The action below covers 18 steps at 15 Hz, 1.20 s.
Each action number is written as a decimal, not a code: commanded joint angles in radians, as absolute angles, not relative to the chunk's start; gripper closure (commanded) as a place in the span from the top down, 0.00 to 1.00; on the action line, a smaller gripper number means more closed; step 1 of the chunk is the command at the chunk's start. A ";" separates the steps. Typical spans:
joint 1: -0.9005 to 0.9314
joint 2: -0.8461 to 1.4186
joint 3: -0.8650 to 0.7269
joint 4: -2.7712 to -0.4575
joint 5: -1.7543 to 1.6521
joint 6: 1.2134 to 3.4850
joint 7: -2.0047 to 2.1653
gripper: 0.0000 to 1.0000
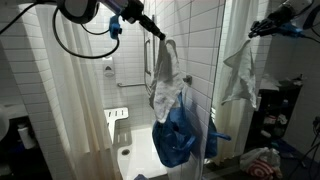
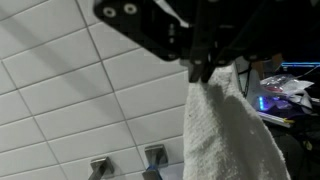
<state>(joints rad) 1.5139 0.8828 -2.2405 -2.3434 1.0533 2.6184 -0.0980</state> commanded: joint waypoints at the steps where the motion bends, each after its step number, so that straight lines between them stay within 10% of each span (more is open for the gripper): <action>1: 1.371 0.811 -2.177 -2.199 0.992 2.560 -0.021 0.01; 18: 1.078 0.679 -1.939 -1.828 0.664 2.509 0.226 0.01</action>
